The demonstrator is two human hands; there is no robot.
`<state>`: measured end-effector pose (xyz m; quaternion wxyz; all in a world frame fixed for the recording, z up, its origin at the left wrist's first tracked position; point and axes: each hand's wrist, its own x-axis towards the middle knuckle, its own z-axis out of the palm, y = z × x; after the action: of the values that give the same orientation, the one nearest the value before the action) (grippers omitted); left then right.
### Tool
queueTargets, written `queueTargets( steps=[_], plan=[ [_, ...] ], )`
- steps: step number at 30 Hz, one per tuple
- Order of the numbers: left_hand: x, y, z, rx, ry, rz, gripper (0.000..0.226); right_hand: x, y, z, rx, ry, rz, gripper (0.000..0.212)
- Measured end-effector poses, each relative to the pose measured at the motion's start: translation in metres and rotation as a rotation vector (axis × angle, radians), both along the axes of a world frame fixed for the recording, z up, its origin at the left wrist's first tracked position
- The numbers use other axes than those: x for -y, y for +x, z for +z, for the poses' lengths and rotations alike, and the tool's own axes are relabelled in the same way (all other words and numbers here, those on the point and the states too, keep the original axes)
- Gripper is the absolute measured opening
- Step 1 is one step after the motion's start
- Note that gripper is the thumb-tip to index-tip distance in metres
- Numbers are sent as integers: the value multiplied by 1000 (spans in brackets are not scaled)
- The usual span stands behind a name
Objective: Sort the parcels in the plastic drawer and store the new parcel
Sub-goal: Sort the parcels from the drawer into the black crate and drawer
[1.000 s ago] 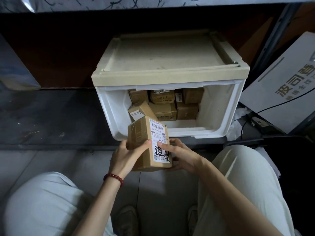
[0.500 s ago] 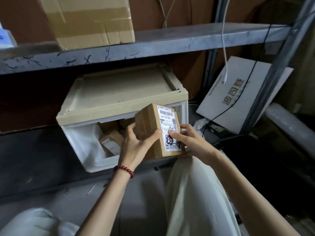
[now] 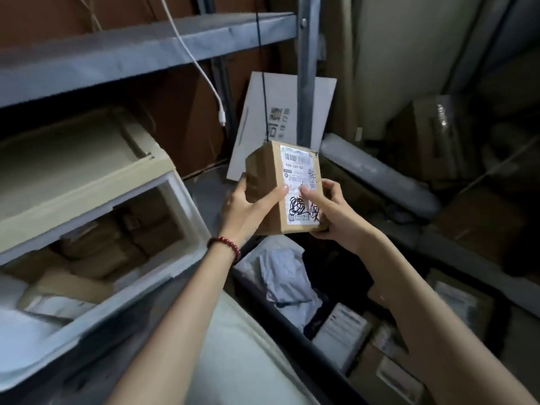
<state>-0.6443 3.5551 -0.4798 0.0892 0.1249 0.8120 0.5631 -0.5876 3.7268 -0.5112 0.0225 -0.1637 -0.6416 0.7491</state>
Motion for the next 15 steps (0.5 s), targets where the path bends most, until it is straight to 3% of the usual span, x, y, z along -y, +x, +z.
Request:
queueTargets(
  steps=[11,15],
  plan=[
    [-92,32,-102,229,-95,-175,80,-58,75,-86,179,129,-257,81],
    [-80,54,-139,348,-151,-237,95,-49,108,-115,236,207,-253,73]
  ],
)
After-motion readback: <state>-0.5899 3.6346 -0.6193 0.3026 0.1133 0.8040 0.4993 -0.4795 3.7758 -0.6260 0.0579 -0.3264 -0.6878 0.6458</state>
